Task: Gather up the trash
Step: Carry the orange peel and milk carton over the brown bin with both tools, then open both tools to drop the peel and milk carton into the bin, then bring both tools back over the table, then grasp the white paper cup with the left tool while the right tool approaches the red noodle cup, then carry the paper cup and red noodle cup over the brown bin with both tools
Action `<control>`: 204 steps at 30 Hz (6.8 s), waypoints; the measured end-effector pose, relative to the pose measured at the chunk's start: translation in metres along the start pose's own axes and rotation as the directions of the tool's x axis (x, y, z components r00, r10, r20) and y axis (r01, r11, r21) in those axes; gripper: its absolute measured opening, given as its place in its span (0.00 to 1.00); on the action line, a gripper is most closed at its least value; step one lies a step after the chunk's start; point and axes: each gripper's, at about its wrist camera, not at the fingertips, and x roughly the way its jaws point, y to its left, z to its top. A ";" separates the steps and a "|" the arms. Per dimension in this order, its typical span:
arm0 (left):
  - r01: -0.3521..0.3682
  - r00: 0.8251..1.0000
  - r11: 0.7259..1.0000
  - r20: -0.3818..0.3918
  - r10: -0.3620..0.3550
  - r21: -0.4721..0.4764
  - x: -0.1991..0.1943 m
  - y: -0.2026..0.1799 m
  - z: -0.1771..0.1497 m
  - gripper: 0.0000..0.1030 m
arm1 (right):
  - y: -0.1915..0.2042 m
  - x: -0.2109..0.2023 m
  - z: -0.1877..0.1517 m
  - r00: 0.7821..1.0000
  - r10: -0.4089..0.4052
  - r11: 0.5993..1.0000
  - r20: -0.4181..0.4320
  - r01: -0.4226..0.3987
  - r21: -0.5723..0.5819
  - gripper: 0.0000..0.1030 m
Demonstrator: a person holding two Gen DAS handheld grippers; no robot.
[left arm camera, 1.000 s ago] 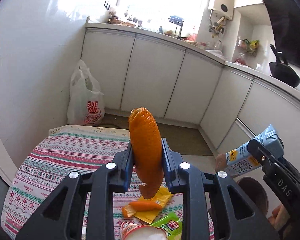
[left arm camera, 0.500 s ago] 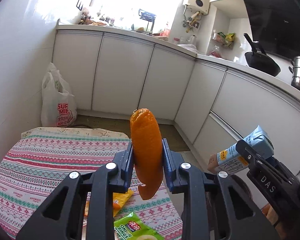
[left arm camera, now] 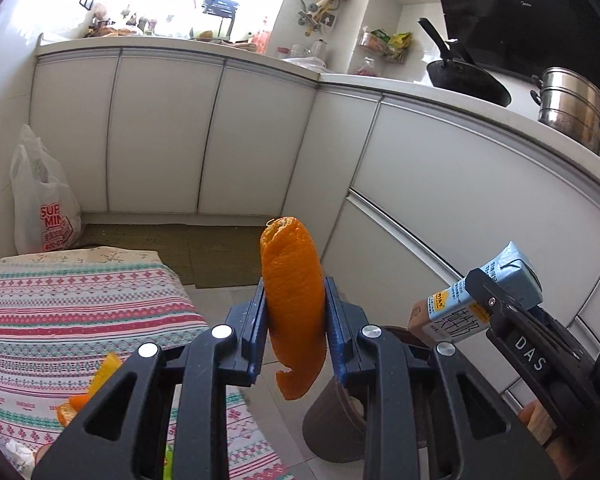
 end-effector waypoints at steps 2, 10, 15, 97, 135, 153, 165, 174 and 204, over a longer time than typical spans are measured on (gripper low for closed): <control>0.024 1.000 1.000 -0.020 -0.024 -0.001 0.011 -0.012 -0.002 0.27 | -0.020 0.005 -0.002 0.999 -0.033 0.999 -0.010 0.033 0.016 0.54; 0.126 0.983 0.992 -0.134 -0.122 0.024 0.066 -0.069 -0.025 0.27 | -0.085 0.029 -0.010 0.991 -0.122 0.988 -0.062 0.127 0.090 0.54; 0.184 0.956 0.983 -0.227 -0.184 -0.020 0.098 -0.088 -0.043 0.27 | -0.114 0.052 -0.015 0.982 -0.146 0.976 -0.122 0.163 0.143 0.54; -0.346 0.929 0.892 -0.238 0.283 -0.291 -0.093 0.202 -0.044 0.91 | 0.129 -0.005 -0.086 0.976 0.051 0.938 -0.210 -0.119 -0.326 0.93; -0.465 0.765 0.632 -0.640 -0.065 -0.620 -0.107 0.316 -0.198 0.87 | 0.205 -0.005 -0.140 0.777 0.261 0.807 -0.573 -0.501 -0.313 0.93; -0.332 0.864 0.732 -0.504 -0.017 -0.594 -0.114 0.297 -0.160 0.26 | 0.232 0.007 -0.166 0.663 0.295 0.754 -0.688 -0.604 -0.258 0.93; -0.302 0.933 0.745 -0.346 0.101 -0.595 -0.165 0.312 -0.106 0.26 | 0.252 0.001 -0.190 0.605 0.303 0.678 -0.736 -0.679 -0.279 0.93; -0.300 0.937 0.734 -0.334 0.105 -0.609 -0.168 0.317 -0.107 0.26 | 0.271 0.000 -0.211 0.616 0.247 0.649 -0.749 -0.678 -0.344 0.93; -0.333 0.931 0.757 -0.322 0.171 -0.562 -0.164 0.310 -0.102 0.26 | 0.261 -0.007 -0.143 0.718 0.381 0.752 -0.582 -0.607 -0.256 0.85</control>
